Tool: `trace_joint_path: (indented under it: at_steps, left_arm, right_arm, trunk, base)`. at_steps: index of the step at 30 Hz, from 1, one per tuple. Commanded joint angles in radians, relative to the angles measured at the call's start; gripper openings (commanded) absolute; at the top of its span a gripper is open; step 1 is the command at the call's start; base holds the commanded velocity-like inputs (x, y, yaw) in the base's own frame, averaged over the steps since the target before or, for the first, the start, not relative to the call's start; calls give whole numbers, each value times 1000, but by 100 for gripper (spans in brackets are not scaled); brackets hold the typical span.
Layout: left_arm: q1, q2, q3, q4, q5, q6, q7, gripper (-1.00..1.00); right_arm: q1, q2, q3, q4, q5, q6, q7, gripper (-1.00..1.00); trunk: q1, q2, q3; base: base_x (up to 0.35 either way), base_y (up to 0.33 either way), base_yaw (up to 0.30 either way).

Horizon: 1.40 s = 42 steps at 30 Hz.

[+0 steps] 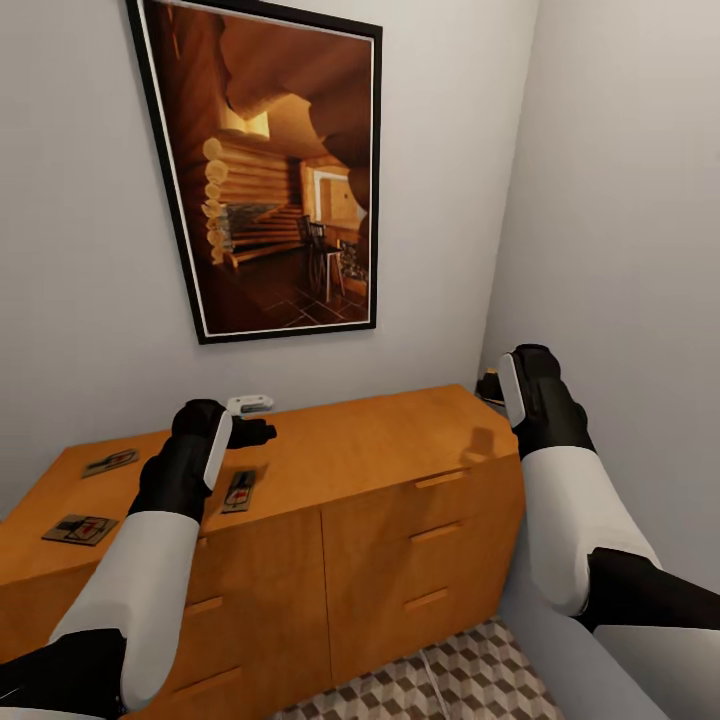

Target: Take the four mousetraps from the cabinet in the bathroom and place them on the bathroom floor. Make sure all four end up on the same floor surface, and ensure that at least two of them are either under or directly next to the same bathroom sink.

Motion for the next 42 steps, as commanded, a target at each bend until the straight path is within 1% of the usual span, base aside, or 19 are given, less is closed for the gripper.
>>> trace_joint_path:
  at_steps: [1,10,14,25,42]
  left_arm:
    - [-1,-1,2,-1,-4,4,-3,100]
    - [-1,0,3,-2,-3,5,-3,100]
    - [-1,0,4,-4,-5,4,-3,100]
    - [-1,-1,3,-2,-17,0,-2,100]
    - [-1,0,3,8,-8,0,-3,100]
  right_arm:
    - [-1,1,-3,-1,3,4,0,-100]
    - [-1,0,-3,-1,4,4,0,-100]
    - [0,0,-3,1,4,4,0,-100]
    - [2,0,-3,52,14,4,0,-100]
    - [2,-1,-3,57,15,4,0,-100]
  trunk:
    - [0,-1,-1]
    - [0,-1,-1]
    - [0,-1,-1]
    - [0,-1,-1]
    - [0,-1,-1]
  base:
    - [-79,0,0]
    - [-250,0,0]
    - [-141,0,0]
    - [-25,0,0]
    - [-9,0,0]
